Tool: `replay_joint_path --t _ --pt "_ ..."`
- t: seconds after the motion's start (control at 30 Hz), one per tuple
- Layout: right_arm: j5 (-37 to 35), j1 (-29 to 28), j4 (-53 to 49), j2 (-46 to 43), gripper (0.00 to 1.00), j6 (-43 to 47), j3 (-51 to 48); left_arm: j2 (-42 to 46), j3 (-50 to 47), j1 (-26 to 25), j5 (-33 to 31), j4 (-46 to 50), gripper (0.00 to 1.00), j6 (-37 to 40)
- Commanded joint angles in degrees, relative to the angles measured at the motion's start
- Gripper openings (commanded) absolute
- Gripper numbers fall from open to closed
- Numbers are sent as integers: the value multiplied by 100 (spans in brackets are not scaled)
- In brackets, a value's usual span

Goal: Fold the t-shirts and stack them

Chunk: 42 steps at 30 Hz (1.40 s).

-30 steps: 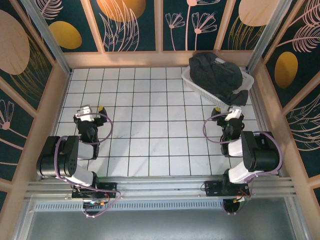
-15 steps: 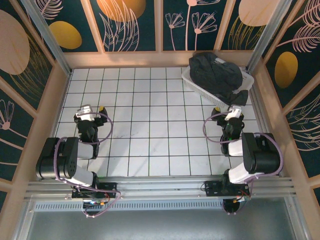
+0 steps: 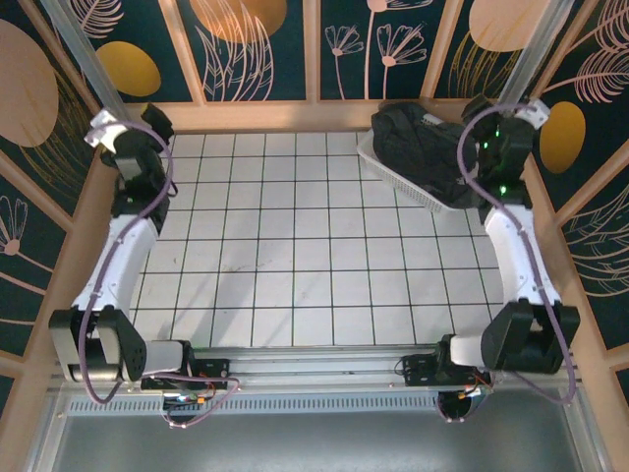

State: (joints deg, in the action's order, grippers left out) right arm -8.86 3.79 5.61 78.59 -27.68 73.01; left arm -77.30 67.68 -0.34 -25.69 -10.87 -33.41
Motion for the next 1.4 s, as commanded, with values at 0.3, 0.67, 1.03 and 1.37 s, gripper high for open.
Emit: replay_joint_path --t 0.3,0.67,1.03,1.37 --pt "515 -208 -4363 3966 84 -277 3703 -1547 1204 -1153 2818 1740 91 -526" --pt "28 -390 -5733 5427 82 -505 5036 -1760 1084 -2069 3206 2002 76 -435" --pt "58 -474 -5634 6327 79 -400 5133 -1793 1302 -2207 3237 2173 74 -447" --pt "183 -421 -4747 5835 0 -213 5237 -1610 1266 -2208 3258 2255 59 -485"
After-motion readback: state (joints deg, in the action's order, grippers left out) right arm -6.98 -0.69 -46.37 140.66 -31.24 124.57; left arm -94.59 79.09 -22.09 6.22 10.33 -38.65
